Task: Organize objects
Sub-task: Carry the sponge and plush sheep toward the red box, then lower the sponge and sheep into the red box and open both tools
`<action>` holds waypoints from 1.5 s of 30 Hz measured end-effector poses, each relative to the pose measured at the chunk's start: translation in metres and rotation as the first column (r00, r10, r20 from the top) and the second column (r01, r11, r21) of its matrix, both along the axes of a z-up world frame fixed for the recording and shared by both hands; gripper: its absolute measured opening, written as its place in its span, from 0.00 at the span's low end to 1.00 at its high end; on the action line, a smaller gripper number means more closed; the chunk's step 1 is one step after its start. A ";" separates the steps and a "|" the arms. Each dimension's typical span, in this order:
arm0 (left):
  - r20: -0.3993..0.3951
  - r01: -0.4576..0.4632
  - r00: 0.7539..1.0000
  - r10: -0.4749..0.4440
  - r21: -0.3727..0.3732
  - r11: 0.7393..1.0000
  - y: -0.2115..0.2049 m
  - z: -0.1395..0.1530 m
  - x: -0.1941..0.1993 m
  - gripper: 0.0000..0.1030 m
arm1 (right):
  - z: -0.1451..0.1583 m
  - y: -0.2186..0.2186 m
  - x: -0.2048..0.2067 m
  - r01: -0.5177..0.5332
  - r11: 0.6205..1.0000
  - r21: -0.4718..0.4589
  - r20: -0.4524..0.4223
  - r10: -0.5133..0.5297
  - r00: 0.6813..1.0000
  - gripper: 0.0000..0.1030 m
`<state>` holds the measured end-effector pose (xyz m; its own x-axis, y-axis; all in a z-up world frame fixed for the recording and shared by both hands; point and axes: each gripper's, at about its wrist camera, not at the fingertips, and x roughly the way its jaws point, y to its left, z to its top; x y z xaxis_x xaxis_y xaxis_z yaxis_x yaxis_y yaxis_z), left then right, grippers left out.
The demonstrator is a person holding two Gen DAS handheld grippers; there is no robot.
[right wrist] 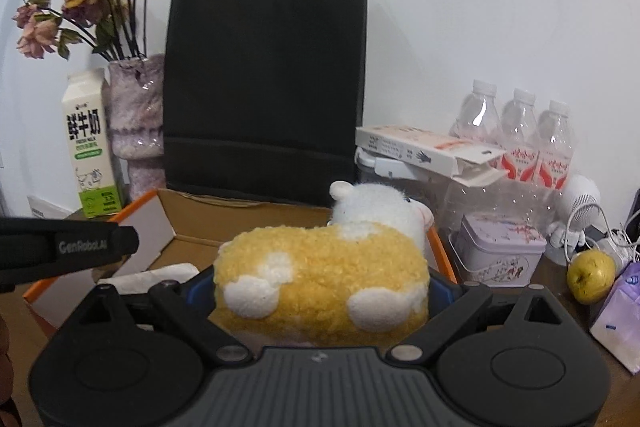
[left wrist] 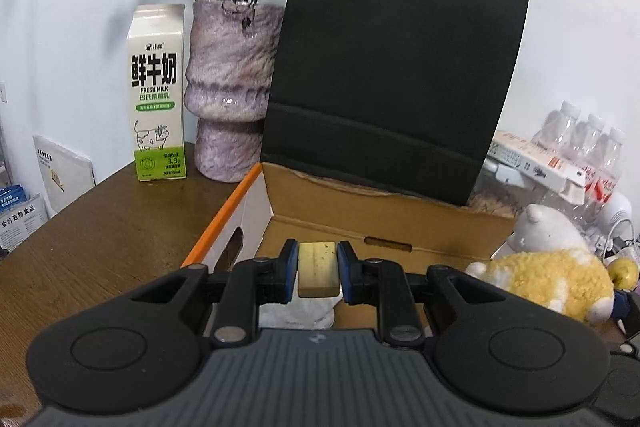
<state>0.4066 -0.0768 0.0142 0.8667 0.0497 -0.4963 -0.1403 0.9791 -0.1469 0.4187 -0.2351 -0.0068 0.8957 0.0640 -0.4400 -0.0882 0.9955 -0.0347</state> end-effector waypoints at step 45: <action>0.063 -0.003 0.998 0.005 -0.032 0.999 0.008 0.022 -0.047 1.00 | 0.012 0.005 -0.045 -0.017 0.999 -0.049 0.036 0.019 0.999 1.00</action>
